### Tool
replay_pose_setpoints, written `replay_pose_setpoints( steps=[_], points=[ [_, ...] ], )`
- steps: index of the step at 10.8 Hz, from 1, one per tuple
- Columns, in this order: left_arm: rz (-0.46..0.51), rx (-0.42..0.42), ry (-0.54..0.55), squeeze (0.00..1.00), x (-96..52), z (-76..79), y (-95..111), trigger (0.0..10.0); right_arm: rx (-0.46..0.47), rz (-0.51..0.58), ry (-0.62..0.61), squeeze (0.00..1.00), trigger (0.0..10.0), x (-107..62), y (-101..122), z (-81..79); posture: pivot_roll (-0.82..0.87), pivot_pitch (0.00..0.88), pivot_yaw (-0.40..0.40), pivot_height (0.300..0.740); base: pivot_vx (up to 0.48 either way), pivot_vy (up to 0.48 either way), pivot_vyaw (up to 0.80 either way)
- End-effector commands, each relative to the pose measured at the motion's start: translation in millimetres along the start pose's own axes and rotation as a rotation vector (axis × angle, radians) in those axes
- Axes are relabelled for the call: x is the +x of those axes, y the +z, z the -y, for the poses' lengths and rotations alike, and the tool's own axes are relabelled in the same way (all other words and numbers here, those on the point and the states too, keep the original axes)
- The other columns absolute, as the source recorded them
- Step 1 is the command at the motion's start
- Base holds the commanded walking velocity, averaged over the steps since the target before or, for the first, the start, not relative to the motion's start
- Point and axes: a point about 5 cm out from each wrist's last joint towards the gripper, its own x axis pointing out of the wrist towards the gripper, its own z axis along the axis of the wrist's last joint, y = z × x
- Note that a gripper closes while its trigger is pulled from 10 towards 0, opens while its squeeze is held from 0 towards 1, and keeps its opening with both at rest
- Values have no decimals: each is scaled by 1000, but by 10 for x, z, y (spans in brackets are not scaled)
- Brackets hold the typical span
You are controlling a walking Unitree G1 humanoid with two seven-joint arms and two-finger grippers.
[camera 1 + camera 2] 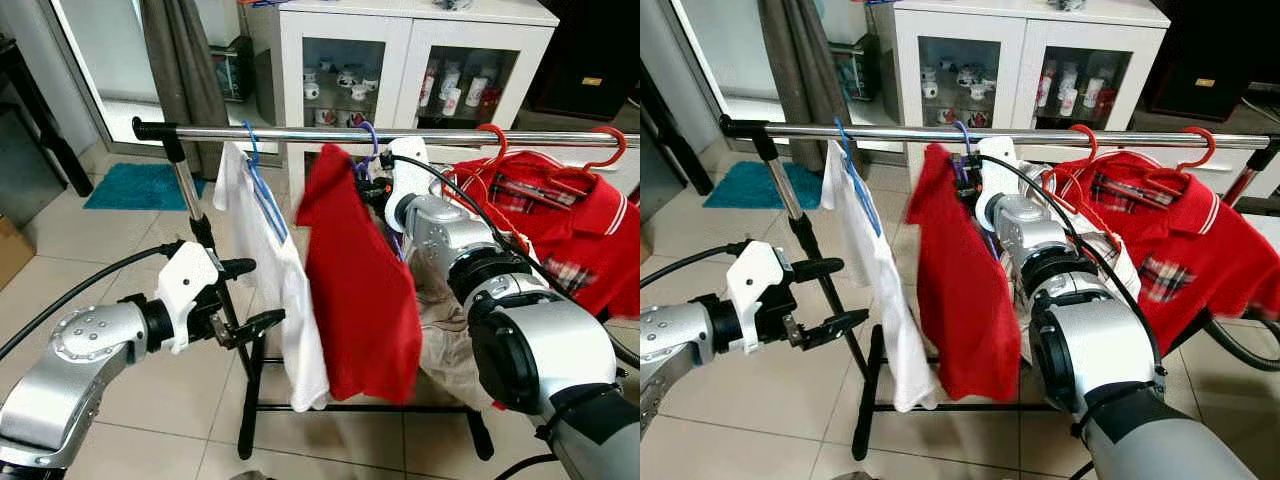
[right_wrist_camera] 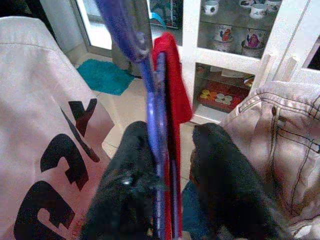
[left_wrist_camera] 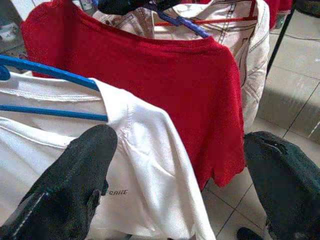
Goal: Hang hanger
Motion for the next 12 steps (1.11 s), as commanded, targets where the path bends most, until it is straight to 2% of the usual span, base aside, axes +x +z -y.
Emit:
replay_pose_setpoints(
  steps=[1,6,7,8,12],
  points=[
    [8,21,-10,0,19,4,46,10000,19,-3,-11,0,0,4,47,1,4,0,1,740,0,0,0],
    [-1,28,-7,0,19,5,33,10000,-17,6,1,0,0,10,72,-26,8,0,-3,740,0,0,0],
    [1,29,-5,0,19,2,32,10000,-25,5,-1,0,1451,10,74,-25,7,0,-3,740,0,0,0],
    [2,33,1,0,20,-4,27,10000,-20,8,3,0,0,11,75,-29,7,0,-3,740,0,0,0],
    [17,42,19,0,46,-25,35,10000,-49,30,3,0,0,1,119,-1,5,0,-1,740,0,0,0]
  ],
)
